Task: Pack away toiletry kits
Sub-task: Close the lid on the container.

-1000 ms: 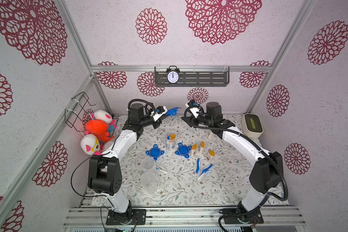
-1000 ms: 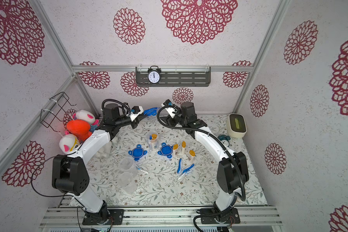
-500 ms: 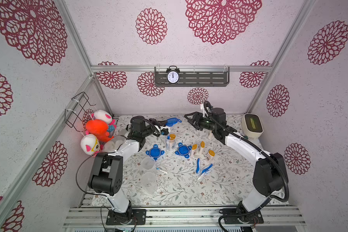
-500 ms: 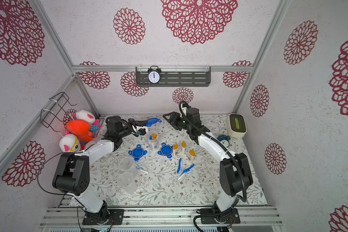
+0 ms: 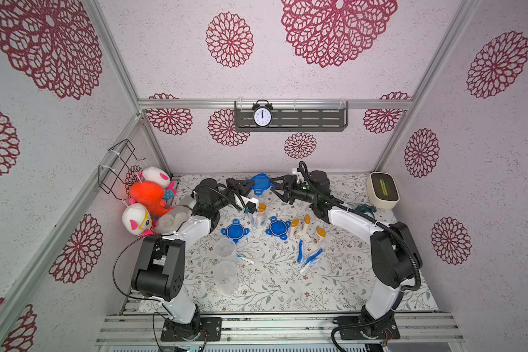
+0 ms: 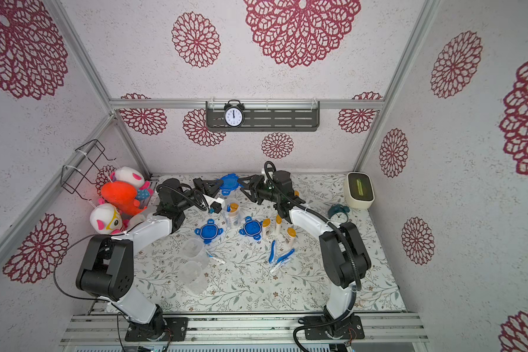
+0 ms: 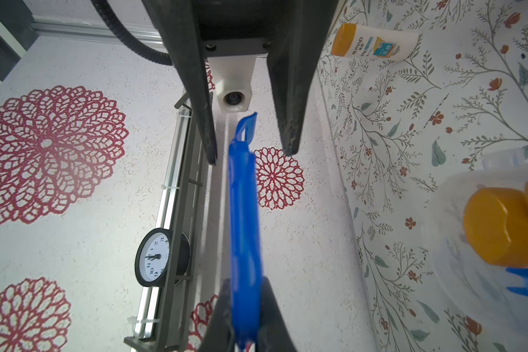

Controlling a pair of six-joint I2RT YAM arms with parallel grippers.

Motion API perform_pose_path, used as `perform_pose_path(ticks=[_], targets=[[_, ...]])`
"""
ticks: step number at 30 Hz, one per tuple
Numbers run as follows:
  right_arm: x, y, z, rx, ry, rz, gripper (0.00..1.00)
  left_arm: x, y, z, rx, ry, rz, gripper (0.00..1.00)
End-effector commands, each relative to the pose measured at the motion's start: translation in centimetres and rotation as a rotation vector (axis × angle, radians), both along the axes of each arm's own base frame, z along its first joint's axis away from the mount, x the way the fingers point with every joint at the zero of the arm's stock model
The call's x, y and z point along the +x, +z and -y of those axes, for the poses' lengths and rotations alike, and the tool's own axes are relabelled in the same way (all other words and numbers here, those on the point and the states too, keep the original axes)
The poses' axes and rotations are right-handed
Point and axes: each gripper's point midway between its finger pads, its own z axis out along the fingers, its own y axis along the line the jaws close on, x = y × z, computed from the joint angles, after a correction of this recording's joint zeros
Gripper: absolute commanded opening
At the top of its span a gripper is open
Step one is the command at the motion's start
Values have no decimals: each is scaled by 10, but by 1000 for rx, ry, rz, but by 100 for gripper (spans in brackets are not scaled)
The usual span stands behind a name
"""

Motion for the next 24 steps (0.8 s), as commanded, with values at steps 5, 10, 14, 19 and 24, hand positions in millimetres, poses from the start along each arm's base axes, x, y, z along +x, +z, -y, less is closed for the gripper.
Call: perform_pose_path(ticks=[5,10,14,19,24], targets=[[-3,23,-5,86,27,51,26,-17,14,10,4,-87,88,0],[-5,23,-6,88,37,66,7,-16,14,11,-23,-96,90,0],[-8,23,0,74,20,87,3,-12,36,2,-170,-70,130,38],[-8,16,18,62,-41,112,2,0,43,-34,-326,110,69,78],[-8,4,27,53,-84,120,1,-20,56,-80,-638,205,-54,78]])
